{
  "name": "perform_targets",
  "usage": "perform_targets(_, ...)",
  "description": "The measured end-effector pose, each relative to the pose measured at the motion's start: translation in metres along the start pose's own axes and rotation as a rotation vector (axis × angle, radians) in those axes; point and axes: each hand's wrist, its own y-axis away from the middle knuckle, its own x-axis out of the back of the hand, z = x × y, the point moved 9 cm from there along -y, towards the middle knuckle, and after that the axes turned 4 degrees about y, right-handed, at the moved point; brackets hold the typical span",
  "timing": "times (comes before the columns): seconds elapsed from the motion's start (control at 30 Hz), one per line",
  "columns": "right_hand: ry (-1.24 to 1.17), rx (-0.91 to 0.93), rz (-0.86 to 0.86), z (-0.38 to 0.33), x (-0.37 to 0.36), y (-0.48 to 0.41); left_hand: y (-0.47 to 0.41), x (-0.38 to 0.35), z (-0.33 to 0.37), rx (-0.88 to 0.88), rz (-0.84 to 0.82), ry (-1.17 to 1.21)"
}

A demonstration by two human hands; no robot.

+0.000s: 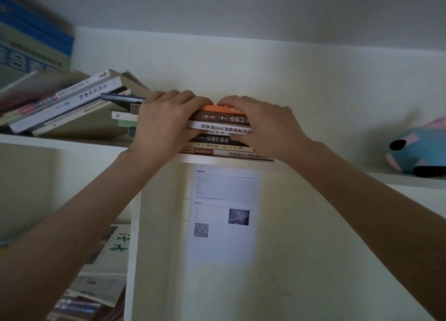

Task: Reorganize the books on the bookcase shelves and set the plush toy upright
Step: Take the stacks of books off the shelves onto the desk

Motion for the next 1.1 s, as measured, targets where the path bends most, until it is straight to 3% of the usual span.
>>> perform_targets(0.27, 0.299, 0.175, 0.384, -0.011, 0.051, 0.076, 0.017, 0.045, 0.050, -0.161, 0.154, 0.072)
perform_targets(0.47, 0.304, 0.187, 0.414, 0.004, 0.065, 0.167, 0.045, 0.057, 0.128, -0.334, 0.229, 0.105)
perform_targets(0.67, 0.307, 0.161, 0.291, 0.017, 0.061, 0.232, 0.080, 0.044, 0.182, -0.366, 0.179, 0.228)
perform_targets(0.83, 0.164, 0.108, 0.206, 0.022, 0.060, 0.275, 0.098, 0.041, 0.222, -0.412, 0.089, 0.308)
perform_targets(1.0, 0.042, 0.012, -0.149, 0.035, -0.001, 0.321, 0.145, -0.013, 0.260, -0.302, -0.231, 0.547)
perform_targets(1.1, 0.000, 0.008, -0.263, 0.038, -0.038, 0.352, 0.186, -0.052, 0.281, -0.217, -0.382, 0.662)
